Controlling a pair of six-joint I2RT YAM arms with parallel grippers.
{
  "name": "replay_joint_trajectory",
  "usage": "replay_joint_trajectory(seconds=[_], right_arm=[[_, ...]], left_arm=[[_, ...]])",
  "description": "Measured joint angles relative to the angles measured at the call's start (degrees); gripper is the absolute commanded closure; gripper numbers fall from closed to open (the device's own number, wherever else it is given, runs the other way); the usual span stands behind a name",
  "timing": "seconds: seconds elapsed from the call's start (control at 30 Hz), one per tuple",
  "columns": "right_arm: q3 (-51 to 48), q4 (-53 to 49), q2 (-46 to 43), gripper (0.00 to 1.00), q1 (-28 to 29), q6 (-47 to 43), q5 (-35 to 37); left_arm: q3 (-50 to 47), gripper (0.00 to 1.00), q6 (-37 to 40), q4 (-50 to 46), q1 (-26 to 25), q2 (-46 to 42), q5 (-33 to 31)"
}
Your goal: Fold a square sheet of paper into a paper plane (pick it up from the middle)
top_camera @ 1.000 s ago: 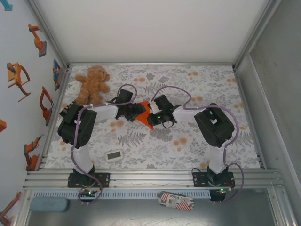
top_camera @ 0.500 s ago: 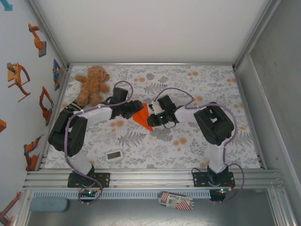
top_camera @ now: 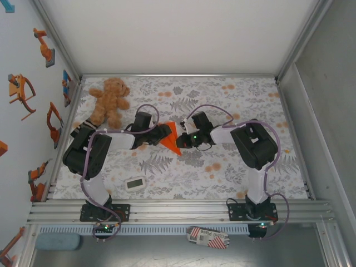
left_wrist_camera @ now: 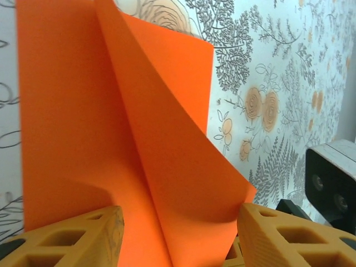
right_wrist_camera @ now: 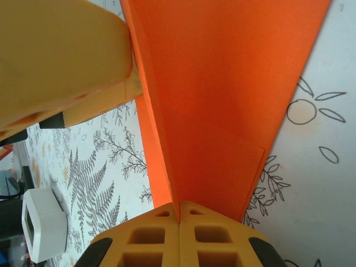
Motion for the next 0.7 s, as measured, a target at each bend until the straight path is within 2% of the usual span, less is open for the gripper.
replay_joint_trajectory(seconds=[0.33, 0.7], right_arm=[[-1.03, 1.79, 0.35, 1.0, -0.85, 1.79, -1.2], [-4.11, 10.93, 1.95, 1.0, -3.06, 9.49, -6.58]], left_arm=[[-0.31, 0.43, 0.07, 2.23, -0.33, 0.76, 0.59], [-0.48, 0.43, 0.28, 2.45, -0.37, 0.87, 0.24]])
